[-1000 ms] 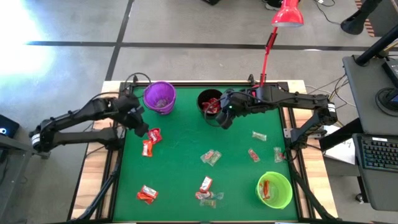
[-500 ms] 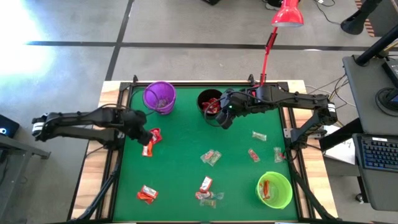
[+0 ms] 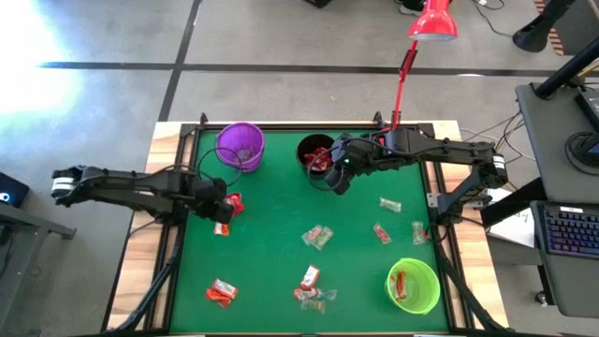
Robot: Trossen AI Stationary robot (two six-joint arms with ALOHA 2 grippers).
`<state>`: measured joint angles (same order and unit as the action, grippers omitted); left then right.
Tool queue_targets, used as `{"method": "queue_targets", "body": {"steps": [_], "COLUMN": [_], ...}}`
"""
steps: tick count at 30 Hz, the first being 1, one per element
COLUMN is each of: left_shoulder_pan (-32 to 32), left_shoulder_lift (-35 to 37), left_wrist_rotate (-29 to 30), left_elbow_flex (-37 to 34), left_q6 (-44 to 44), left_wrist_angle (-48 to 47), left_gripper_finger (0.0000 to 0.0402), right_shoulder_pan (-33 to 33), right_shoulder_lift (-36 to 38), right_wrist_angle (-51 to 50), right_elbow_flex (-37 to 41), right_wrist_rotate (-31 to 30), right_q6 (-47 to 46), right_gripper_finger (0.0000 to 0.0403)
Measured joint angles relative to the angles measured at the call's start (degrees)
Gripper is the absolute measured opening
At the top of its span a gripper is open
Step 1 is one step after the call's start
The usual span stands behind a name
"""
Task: Sort candy
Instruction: Put the orange chocolate into the green bucket
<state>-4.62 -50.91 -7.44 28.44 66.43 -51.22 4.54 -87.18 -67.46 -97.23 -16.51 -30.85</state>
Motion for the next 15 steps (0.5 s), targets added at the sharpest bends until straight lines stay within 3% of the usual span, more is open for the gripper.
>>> {"method": "queue_targets", "body": {"steps": [6, 15], "left_shoulder_pan": [-0.02, -0.02], "left_shoulder_lift": [-2.98, -8.81], "left_wrist_rotate": [0.52, 0.96], "left_elbow_flex": [-1.87, -2.62], "left_q6": [0.00, -1.48], "left_wrist_angle": [6.75, 6.79], "left_gripper_finger": [0.0123, 0.0123], "right_shoulder_pan": [-0.07, -0.31], "right_shoulder_lift": [0.00, 0.00], "right_wrist_angle": [0.11, 0.29], "right_elbow_flex": [0.00, 0.00], "right_wrist_rotate": [0.26, 0.66], "right_q6": [-0.15, -0.69], "right_gripper_finger": [0.0128, 0.0128]}}
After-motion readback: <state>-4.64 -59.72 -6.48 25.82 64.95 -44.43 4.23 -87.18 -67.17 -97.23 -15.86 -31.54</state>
